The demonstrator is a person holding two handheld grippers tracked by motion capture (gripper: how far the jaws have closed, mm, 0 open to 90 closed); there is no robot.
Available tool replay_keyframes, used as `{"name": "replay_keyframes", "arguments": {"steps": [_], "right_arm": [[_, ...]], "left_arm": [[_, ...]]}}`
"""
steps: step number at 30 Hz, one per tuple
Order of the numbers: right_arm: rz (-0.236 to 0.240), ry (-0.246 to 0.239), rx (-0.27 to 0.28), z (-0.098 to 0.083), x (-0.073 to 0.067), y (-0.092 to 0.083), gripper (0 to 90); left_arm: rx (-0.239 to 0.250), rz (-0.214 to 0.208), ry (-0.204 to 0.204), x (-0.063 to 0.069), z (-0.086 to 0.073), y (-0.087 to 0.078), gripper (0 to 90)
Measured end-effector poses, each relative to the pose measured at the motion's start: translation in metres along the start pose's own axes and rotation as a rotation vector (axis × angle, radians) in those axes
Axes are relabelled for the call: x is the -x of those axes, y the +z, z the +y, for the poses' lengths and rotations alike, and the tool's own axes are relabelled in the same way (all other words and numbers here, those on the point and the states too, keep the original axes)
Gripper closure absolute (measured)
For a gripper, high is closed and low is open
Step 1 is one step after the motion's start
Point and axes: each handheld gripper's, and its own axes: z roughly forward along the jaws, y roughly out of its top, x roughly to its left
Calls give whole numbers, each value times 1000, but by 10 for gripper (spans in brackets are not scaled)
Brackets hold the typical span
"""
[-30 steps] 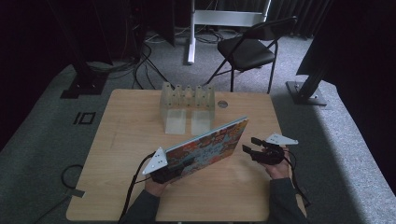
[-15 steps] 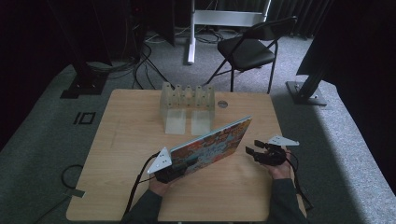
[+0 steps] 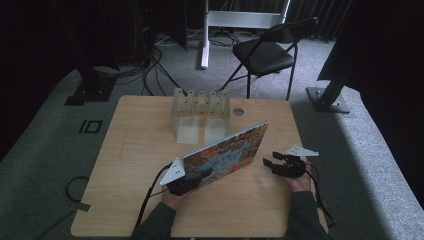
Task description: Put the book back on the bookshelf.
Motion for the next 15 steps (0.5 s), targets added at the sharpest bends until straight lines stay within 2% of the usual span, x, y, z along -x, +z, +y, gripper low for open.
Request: {"name": "replay_keyframes", "arguments": {"steps": [9,15], "right_arm": [[-5,3,-10,-3,2,1,389],[-16,0,-37,-6,4,5,389]], "left_arm": [[-2,-1,-19,0,-3,6,777],[3,34,0,6,-4,8,796]]}}
